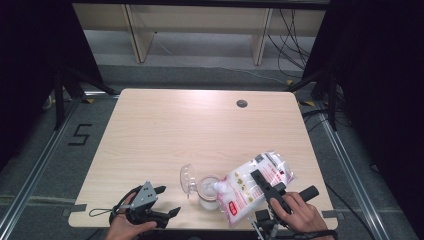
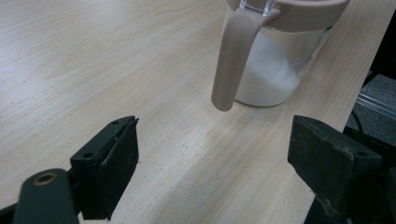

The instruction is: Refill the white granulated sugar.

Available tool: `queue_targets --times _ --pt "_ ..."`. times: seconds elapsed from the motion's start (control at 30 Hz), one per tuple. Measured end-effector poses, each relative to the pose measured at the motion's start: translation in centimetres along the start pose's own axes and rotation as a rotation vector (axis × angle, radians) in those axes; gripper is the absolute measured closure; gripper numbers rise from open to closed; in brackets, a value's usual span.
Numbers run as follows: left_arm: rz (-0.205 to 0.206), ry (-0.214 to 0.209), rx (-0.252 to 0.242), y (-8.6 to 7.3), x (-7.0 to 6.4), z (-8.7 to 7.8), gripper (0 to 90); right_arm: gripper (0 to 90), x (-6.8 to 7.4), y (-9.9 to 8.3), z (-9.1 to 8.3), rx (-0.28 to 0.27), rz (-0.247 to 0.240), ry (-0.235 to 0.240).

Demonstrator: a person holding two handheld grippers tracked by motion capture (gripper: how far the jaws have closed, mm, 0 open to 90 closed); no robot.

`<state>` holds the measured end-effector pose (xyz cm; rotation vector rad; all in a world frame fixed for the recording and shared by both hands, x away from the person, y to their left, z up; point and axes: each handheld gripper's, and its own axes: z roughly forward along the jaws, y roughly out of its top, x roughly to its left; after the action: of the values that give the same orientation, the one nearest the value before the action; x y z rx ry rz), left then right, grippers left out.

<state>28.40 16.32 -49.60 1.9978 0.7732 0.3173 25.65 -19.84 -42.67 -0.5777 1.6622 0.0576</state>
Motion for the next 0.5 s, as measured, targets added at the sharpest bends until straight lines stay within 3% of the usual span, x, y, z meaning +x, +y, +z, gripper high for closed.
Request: queue_targets --times 0.03,0.17,0.5 --pt "0.002 0.002 -0.001 0.0 0.03 -0.01 16.1 70.8 -0.12 0.03 0.08 -0.011 -0.017 -0.003" --pt "0.007 -0.001 0.001 -0.02 0.09 0.03 16.2 70.8 0.02 0.14 0.03 -0.002 -0.003 0.016" --pt "0.008 -0.002 0.001 -0.03 0.07 0.04 16.1 70.9 0.02 0.06 0.16 -0.017 -0.016 -0.005"
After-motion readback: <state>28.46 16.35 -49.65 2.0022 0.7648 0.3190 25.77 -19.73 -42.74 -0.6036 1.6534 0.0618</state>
